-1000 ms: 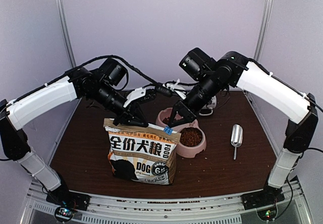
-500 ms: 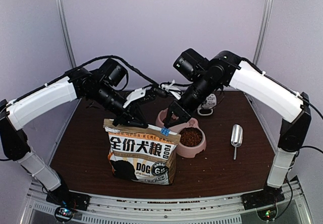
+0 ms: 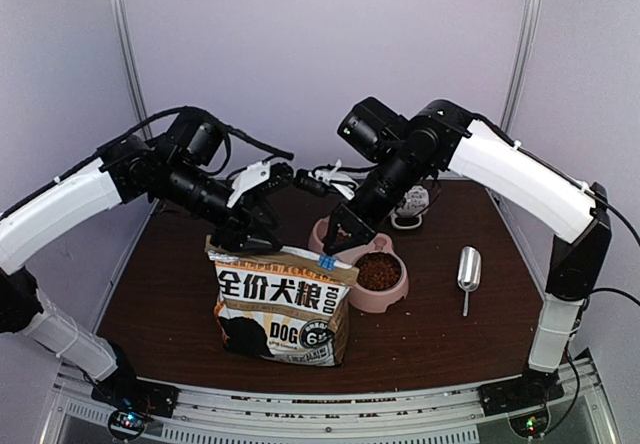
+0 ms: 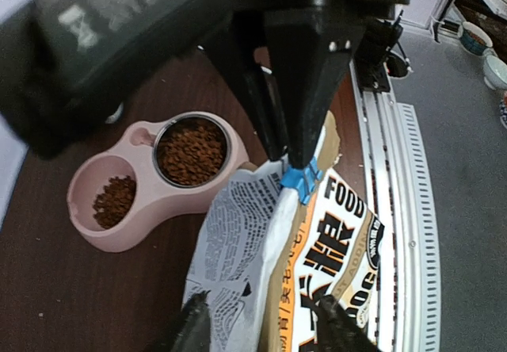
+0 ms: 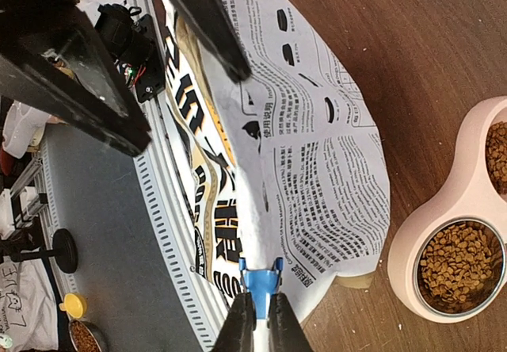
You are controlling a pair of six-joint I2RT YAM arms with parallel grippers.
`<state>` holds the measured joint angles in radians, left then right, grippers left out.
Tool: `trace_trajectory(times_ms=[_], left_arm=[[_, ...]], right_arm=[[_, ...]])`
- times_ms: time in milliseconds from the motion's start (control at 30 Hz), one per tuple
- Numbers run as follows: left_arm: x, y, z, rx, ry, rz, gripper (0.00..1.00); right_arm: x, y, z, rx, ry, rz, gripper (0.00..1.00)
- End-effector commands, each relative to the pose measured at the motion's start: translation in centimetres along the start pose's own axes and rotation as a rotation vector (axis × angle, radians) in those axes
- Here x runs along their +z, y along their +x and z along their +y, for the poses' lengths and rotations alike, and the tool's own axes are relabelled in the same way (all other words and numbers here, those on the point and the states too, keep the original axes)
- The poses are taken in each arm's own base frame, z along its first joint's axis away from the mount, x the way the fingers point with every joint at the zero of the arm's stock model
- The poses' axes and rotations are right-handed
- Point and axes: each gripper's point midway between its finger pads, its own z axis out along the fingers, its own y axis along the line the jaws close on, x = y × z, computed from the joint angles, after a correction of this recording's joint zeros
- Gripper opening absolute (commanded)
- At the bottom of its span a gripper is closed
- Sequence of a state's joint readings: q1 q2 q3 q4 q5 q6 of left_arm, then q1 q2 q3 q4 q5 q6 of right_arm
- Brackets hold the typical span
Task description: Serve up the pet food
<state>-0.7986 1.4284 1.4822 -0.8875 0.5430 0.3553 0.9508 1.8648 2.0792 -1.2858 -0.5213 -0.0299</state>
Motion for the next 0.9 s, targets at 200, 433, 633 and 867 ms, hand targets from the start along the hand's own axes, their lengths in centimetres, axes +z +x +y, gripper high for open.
trace_trajectory(times_ms=[200,433,633,867], left_arm=[[-6.1,-2.3,1.9,-0.009,-0.31,-0.192,0.74],[-8.3,-1.9,3.0,-0.096,-0.437,-0.275,0.81],[-12.4,-2.9,7.4,-0.304,-0.61,-0.373,0.89],[-18.0,0.5,15.0,-0.586,-0.783,-0.441,0.89]], right_arm=[[-0.7,-1.1,-0.7,-0.041,0.076,-0.04,0.58],[-3.7,-3.5,-0.5,-0.037,0.097,-0.194,0.69],[-7.1,-5.7,-2.4,0.046,0.131,-0.406,0.84],[-11.8,-4.7,-11.8,0.303,0.308,-0.639,0.88]])
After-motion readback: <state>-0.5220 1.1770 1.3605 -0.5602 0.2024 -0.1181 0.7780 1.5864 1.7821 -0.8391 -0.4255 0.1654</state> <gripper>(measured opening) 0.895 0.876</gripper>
